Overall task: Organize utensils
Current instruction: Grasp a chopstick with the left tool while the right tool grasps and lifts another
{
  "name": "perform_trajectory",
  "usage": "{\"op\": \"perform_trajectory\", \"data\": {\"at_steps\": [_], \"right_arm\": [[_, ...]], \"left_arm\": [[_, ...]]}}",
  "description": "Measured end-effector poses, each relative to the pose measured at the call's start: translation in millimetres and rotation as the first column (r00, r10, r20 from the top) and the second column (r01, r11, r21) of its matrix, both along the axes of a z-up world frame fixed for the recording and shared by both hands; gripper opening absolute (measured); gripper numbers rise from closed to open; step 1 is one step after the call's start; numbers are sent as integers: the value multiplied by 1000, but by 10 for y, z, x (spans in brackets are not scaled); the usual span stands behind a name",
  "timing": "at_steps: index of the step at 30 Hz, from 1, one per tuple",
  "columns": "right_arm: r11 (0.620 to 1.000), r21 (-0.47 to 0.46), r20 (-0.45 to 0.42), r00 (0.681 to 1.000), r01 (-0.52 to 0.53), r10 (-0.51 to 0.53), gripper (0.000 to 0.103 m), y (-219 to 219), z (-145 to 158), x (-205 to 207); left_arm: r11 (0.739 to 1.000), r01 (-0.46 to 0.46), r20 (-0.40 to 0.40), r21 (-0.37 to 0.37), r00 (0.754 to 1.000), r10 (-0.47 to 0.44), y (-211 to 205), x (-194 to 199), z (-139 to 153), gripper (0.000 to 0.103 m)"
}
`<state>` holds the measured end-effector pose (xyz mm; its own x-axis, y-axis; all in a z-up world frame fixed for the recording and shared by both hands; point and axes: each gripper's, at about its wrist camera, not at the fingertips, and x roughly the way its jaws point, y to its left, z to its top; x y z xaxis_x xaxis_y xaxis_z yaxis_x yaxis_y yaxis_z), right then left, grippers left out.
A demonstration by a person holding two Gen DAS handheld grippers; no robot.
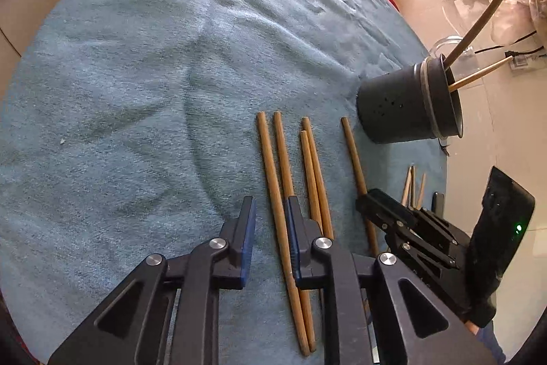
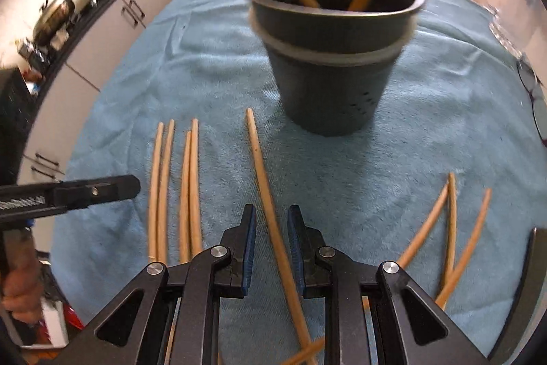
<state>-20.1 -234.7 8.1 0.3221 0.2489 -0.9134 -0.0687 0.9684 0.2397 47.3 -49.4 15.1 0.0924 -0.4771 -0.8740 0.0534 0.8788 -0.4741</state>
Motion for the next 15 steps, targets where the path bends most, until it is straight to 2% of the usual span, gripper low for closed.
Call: {"op": "perform_trajectory", "data": {"at_steps": [1, 2, 3, 6, 10, 13, 15], "right_arm": [[1000, -20, 22, 1000, -9, 9, 20, 24, 12, 1], [998, -54, 24, 1000, -18, 19, 11, 49, 7, 7], [997, -73, 27, 999, -20, 22, 9, 56, 9, 12], [997, -80, 20, 1000, 4, -3, 8, -2, 6, 1], [999, -37, 15, 1000, 24, -23, 8, -106, 9, -88], [999, -20, 15, 999, 32, -32, 8, -171, -5, -129], [999, -22, 6, 999, 32, -31, 9, -200, -28, -145]], "left_arm": [[1000, 9, 2, 9, 1000, -9, -39, 9, -2, 16], [1000, 16, 3, 22, 1000, -16, -68, 15, -4, 16], [999, 21, 5, 40, 1000, -21, -92, 22, -9, 16], [995, 32, 15, 96, 999, -33, -197, 53, -24, 16], [988, 23, 14, 152, 1000, -25, -267, 101, -16, 16], [974, 34, 21, 223, 999, -40, -342, 114, -5, 9], [970, 33, 33, 243, 999, -42, -368, 94, 1, 8]]}}
